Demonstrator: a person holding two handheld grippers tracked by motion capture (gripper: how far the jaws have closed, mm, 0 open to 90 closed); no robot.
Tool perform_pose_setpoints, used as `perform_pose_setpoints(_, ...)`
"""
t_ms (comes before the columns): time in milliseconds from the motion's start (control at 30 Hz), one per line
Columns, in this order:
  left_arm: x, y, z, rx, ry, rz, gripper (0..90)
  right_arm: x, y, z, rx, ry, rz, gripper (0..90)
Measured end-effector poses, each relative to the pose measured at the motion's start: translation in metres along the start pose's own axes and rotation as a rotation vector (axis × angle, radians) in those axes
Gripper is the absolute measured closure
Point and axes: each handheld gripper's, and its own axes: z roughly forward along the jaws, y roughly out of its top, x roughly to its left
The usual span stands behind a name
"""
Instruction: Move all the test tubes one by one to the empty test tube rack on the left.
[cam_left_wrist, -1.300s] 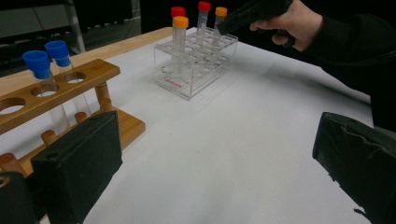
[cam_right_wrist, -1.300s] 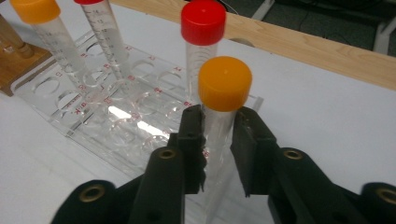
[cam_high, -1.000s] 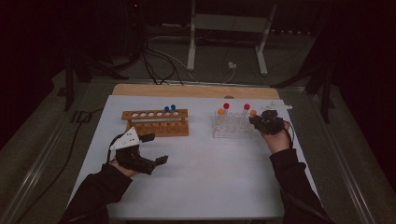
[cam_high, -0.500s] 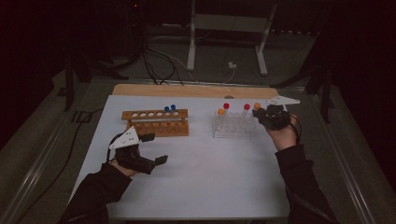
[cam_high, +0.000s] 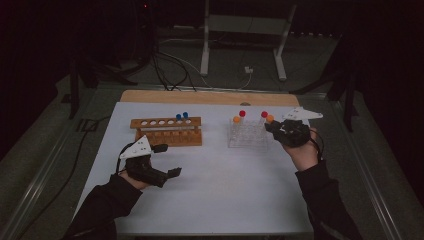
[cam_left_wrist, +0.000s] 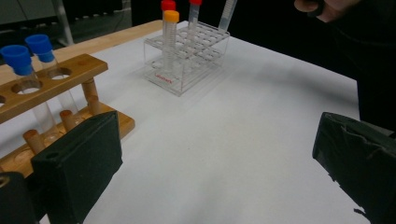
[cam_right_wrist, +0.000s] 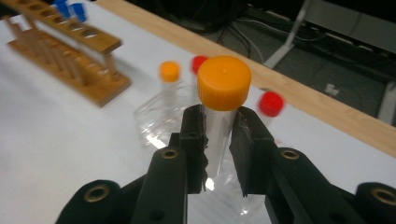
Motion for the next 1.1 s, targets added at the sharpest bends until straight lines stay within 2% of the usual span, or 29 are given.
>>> perform_pose_setpoints(300,-0.001,0.004,0.004,0.016,-0.022,0.007,2.3,0.039,-0.012,0.004,0.030,0.111,-0.062,75.2)
perform_pose_setpoints(667,-0.009,0.013,0.015,0.030,-0.074,0.022,2.4,0.085,-0.019,0.013,0.043,0.238,-0.131,75.2)
perform_pose_setpoints(933,-0.017,0.026,0.027,0.028,-0.115,0.045,2.5,0.110,-0.020,0.018,0.052,0.299,-0.166,75.2)
perform_pose_setpoints(1100,-0.022,0.035,0.036,0.024,-0.145,0.056,3.8,0.121,-0.020,0.020,0.054,0.329,-0.175,75.2)
